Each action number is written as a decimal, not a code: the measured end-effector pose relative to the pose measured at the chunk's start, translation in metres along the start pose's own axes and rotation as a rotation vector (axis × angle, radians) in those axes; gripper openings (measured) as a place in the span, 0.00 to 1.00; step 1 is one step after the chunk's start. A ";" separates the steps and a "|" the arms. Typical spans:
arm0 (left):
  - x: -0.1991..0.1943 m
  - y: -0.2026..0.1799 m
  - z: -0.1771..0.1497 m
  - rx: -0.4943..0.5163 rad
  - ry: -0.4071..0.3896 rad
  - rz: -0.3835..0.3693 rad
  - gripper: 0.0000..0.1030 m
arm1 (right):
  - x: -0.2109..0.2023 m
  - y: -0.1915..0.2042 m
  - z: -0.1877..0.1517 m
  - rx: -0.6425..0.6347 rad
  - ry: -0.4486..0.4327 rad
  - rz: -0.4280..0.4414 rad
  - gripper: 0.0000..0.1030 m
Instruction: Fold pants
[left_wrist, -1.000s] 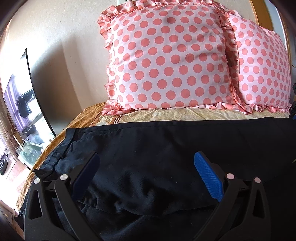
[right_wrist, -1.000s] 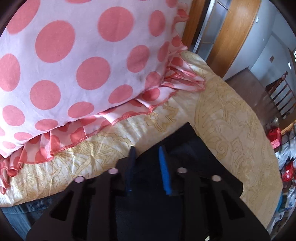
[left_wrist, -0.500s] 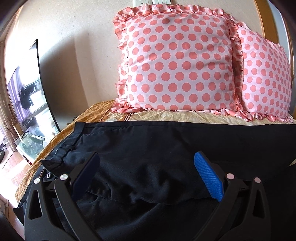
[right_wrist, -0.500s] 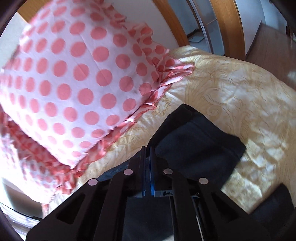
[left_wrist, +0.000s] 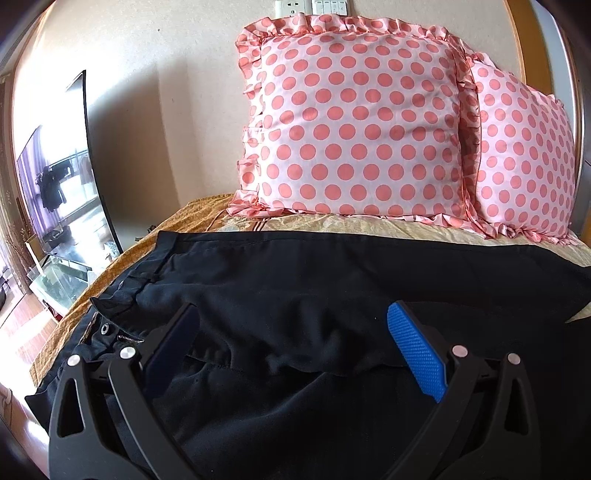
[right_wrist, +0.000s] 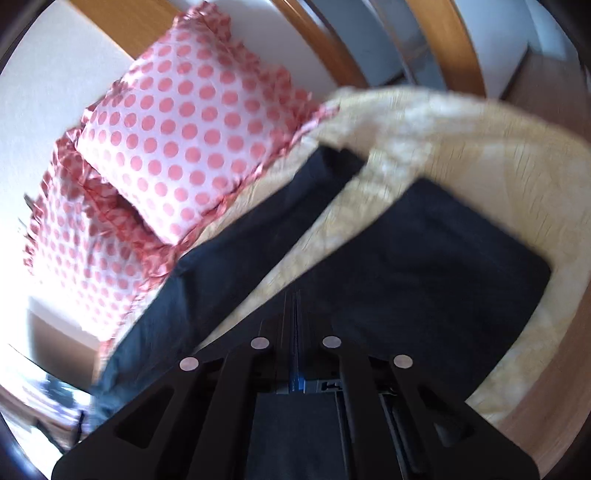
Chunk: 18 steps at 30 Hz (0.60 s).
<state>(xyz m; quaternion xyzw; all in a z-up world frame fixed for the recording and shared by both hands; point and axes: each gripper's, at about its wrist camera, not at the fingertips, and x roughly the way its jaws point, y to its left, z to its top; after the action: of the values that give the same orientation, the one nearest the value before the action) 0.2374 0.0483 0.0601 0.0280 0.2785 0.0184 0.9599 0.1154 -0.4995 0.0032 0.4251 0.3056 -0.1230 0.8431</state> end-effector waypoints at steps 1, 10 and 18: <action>-0.002 -0.001 0.000 0.000 -0.001 -0.006 0.98 | 0.005 0.006 0.007 0.006 0.013 0.017 0.04; -0.013 0.001 -0.006 0.033 -0.031 0.043 0.98 | 0.083 0.050 0.066 0.098 0.048 0.031 0.61; -0.001 0.011 -0.007 0.016 -0.006 0.052 0.98 | 0.133 0.032 0.071 0.270 0.103 -0.045 0.53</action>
<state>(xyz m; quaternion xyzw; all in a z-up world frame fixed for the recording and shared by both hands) 0.2324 0.0592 0.0559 0.0428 0.2750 0.0408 0.9596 0.2635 -0.5289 -0.0263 0.5333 0.3387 -0.1598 0.7585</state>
